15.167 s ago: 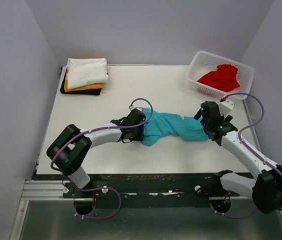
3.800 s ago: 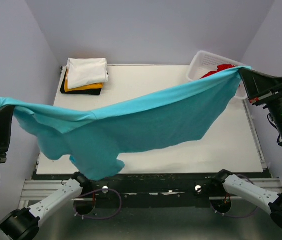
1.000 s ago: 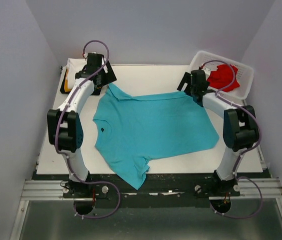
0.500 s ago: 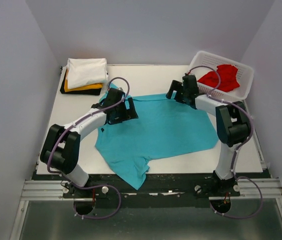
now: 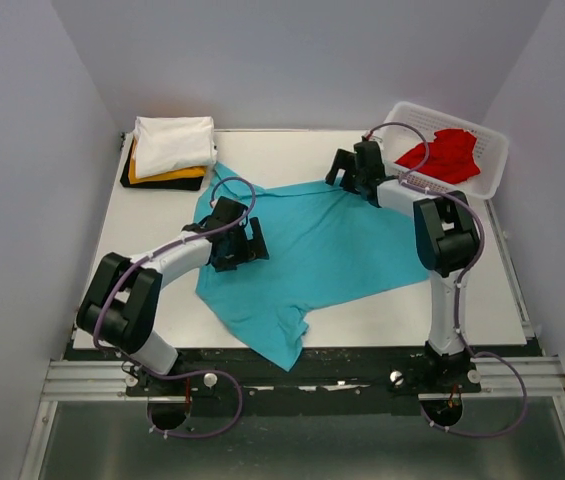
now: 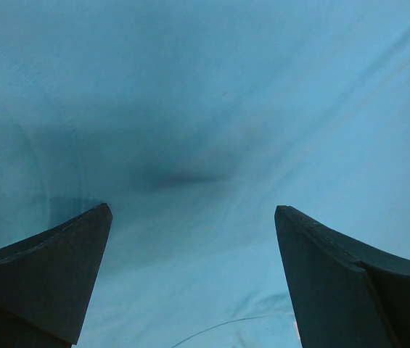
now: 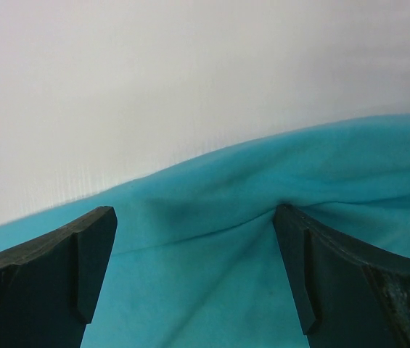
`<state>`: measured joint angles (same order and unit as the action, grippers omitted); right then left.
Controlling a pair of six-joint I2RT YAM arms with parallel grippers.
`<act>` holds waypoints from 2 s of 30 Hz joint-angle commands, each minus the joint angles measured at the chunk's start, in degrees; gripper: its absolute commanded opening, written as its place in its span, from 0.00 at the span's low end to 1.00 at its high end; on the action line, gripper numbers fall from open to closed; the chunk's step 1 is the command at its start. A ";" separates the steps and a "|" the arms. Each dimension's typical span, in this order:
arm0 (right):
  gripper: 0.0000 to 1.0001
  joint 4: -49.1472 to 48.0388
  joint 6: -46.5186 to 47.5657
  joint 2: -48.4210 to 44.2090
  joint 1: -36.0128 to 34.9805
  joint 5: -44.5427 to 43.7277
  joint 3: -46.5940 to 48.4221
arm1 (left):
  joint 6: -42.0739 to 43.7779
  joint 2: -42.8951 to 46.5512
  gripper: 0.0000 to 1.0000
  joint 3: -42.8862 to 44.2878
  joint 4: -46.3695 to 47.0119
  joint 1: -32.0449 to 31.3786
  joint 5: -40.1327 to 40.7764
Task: Fold and stack the t-shirts
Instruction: Flatten out the tshirt
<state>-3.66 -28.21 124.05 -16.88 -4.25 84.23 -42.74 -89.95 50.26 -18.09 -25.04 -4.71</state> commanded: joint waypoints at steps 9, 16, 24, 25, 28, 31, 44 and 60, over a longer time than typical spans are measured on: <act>1.00 0.98 0.77 11.82 0.15 -9.04 16.21 | 0.29 4.28 0.99 -7.70 -7.08 -0.36 4.23; 1.00 4.26 -1.78 5.16 0.10 -5.35 4.94 | -0.39 6.24 0.99 -6.54 -8.26 -0.36 6.38; 1.00 1.19 -11.87 -12.06 0.10 -0.08 -23.59 | -0.45 10.54 0.98 -7.18 -10.57 -0.36 5.72; 1.00 1.07 -12.90 -14.59 0.10 -0.39 -27.21 | -0.71 11.47 0.98 -7.81 -11.30 -0.34 5.54; 1.00 0.72 -17.20 -21.63 0.02 -1.17 -35.76 | -0.60 14.99 0.98 -9.14 -14.54 -0.36 6.22; 1.00 3.24 -18.78 -28.16 -0.45 -1.49 -41.21 | -0.33 19.05 0.99 -10.15 -17.49 -0.36 7.54; 1.00 7.89 -6.74 -30.71 -4.41 -1.37 -26.68 | 0.28 19.28 0.98 -3.70 0.53 -0.36 -6.92; 1.00 -6.33 -9.13 -1.45 -18.27 15.93 -4.56 | -2.96 3.27 0.98 -8.48 6.77 -0.39 -10.97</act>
<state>-6.55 -37.50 117.36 -35.68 12.36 73.76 -44.82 -85.32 43.20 -12.40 -25.26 -16.05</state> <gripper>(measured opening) 0.998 0.982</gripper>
